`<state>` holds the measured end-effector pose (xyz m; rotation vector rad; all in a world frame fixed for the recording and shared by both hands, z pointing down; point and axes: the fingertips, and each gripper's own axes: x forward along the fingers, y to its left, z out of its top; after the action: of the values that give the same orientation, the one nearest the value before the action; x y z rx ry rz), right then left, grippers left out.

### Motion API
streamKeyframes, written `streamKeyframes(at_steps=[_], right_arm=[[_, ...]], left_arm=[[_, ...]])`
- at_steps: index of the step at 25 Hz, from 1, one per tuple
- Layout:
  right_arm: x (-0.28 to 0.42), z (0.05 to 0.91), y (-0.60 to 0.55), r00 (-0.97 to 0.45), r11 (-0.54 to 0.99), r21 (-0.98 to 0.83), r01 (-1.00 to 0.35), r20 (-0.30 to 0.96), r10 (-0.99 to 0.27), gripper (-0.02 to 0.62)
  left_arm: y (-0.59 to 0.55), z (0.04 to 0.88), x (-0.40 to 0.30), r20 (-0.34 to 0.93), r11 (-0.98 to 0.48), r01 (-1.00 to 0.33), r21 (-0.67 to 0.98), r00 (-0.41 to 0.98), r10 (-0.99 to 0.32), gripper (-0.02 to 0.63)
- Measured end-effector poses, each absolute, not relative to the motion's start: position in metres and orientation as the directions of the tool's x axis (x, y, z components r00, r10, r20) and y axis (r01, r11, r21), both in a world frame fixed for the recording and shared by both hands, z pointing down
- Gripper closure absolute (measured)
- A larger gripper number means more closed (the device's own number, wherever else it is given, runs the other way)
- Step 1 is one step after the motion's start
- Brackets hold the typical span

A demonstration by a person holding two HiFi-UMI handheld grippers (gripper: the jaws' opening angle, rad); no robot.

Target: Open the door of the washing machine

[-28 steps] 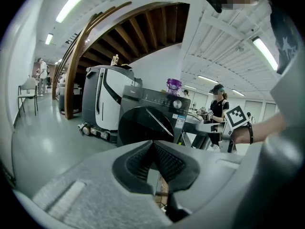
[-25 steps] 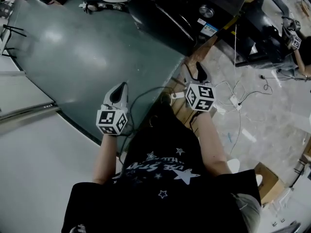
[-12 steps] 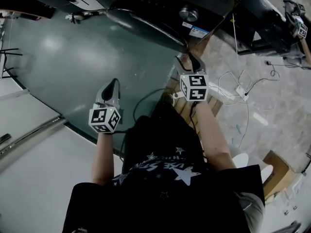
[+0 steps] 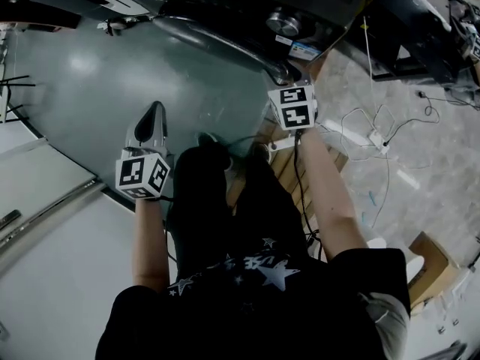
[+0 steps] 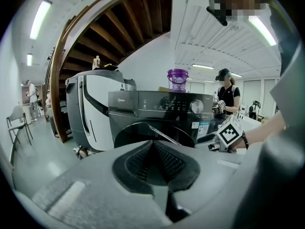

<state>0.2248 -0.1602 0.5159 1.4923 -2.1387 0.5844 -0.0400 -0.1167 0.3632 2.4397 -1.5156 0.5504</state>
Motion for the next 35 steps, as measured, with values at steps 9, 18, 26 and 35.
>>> streamKeyframes(at_steps=[9,18,26,35], right_arm=[[0.206,0.536,-0.186,-0.271,0.461,0.144,-0.875,0.643,-0.716,0.356],[0.203,0.531,-0.193,-0.205,0.454,0.310,-0.835,0.591,-0.780,0.410],[0.201,0.529,-0.200,-0.187,0.444,0.326,-0.835,0.591,-0.785,0.428],[0.200,0.525,-0.199,-0.328,0.537,0.202,-0.819,0.603,-0.727,0.471]], left_arm=[[-0.130,0.391,-0.024,0.465,-0.503,-0.864,0.018,0.453,-0.761,0.595],[-0.139,0.415,-0.017,0.465,-0.540,-0.842,0.015,0.484,-0.741,0.595],[-0.123,0.431,-0.026,0.475,-0.543,-0.838,0.045,0.496,-0.727,0.595],[-0.113,0.463,-0.045,0.502,-0.493,-0.867,0.079,0.462,-0.731,0.596]])
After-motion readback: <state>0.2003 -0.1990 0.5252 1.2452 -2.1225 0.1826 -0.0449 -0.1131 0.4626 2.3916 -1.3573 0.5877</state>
